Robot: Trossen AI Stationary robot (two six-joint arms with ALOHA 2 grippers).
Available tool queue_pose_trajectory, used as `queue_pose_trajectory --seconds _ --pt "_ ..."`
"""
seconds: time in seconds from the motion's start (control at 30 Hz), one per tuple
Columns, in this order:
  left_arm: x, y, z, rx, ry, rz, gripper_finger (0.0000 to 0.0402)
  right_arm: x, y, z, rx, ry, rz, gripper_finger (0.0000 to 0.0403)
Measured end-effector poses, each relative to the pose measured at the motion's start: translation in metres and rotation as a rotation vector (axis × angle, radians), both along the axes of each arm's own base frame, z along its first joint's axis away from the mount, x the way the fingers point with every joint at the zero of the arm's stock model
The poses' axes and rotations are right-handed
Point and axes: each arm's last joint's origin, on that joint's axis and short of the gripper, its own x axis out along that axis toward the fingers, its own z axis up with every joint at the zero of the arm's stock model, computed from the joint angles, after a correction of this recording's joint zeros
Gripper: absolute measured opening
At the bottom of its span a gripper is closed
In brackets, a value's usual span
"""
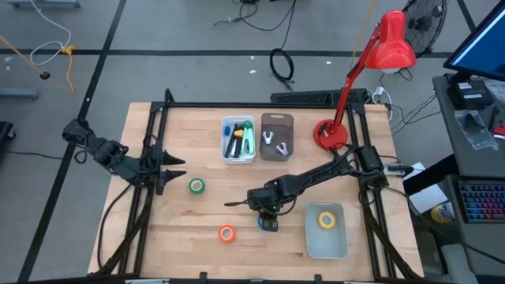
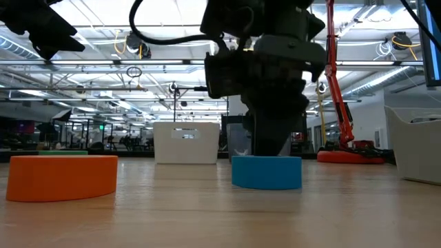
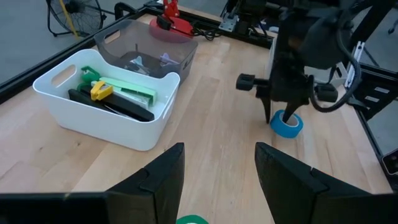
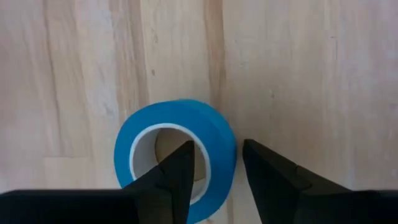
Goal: Pick and place Stapler, Stapler remover, tape
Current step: Put the blue tape into the gray bin
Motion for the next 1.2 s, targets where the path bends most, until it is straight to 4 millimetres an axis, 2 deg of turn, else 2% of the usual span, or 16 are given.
queue_pose_trajectory --seconds 0.2,0.53,0.63,0.7,0.93,1.07,1.2 --pt "0.0 0.0 0.0 0.0 0.001 -0.001 0.0198 0.001 0.0 -0.004 -0.013 0.009 -0.039 0.0123" --pt "0.0 0.0 0.0 0.0 0.001 -0.001 0.0198 0.0 -0.001 0.0 0.001 0.009 -0.09 0.0041" --pt "0.0 0.0 0.0 0.0 0.001 -0.001 0.0198 0.001 -0.003 0.008 0.018 -0.018 -0.123 0.0036" --pt "0.0 0.0 0.0 0.0 0.001 -0.001 0.0198 0.0 -0.006 0.02 0.036 -0.043 -0.156 0.0036" --pt "0.0 0.0 0.0 0.0 0.0 -0.001 0.0198 -0.018 -0.007 0.091 0.138 -0.193 -0.254 0.0036" --pt "0.0 0.0 0.0 -0.001 0.0 0.0 0.0198 -0.045 -0.003 0.139 0.195 -0.261 -0.262 0.0036" --pt "0.0 0.0 0.0 -0.001 0.0 0.0 0.0198 -0.083 0.002 0.171 0.222 -0.22 -0.282 0.0036"
